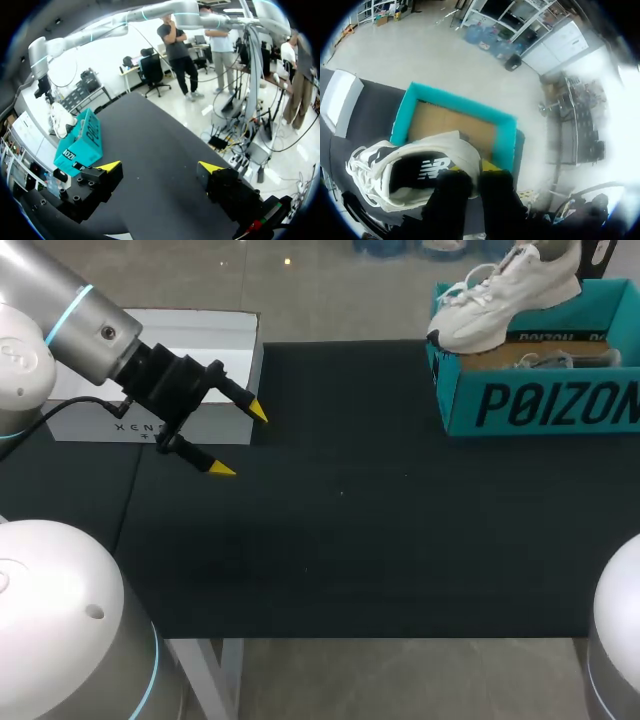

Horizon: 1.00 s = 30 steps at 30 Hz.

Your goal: Take the shoe out of the shoebox, open the shoe tongue, remove and reinsert the insole, then place the shoe into the shoebox

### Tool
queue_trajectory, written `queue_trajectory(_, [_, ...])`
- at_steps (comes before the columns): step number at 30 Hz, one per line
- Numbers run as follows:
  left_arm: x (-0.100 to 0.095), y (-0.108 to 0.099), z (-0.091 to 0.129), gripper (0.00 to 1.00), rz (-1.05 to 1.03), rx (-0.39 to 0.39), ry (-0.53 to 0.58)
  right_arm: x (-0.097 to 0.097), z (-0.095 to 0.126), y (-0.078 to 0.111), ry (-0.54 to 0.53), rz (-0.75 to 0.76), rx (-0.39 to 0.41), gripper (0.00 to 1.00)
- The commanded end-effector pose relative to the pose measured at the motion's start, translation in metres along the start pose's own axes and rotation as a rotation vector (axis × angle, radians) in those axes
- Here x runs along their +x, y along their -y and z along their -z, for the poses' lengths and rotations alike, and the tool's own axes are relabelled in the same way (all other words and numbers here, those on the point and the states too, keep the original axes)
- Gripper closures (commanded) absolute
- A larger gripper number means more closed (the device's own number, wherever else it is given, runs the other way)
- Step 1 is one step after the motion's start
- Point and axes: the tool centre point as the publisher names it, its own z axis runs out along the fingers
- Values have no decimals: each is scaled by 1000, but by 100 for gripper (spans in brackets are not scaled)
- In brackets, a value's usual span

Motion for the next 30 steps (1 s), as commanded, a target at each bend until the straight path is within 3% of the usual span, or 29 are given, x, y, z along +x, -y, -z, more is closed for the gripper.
queue_trajectory(1, [0, 0, 0, 0, 0, -2, -2, 4, 4, -8, 26, -56, 52, 100])
queue_trajectory(17, [0, 0, 0, 0, 0, -2, -2, 4, 4, -8, 26, -56, 52, 100])
queue_trajectory(23, [0, 0, 0, 0, 0, -2, -2, -36, -21, -11, 79, -360, 70, 100])
queue_trajectory(30, [0, 0, 0, 0, 0, -2, -2, -63, -52, 6, 122, -518, 112, 100])
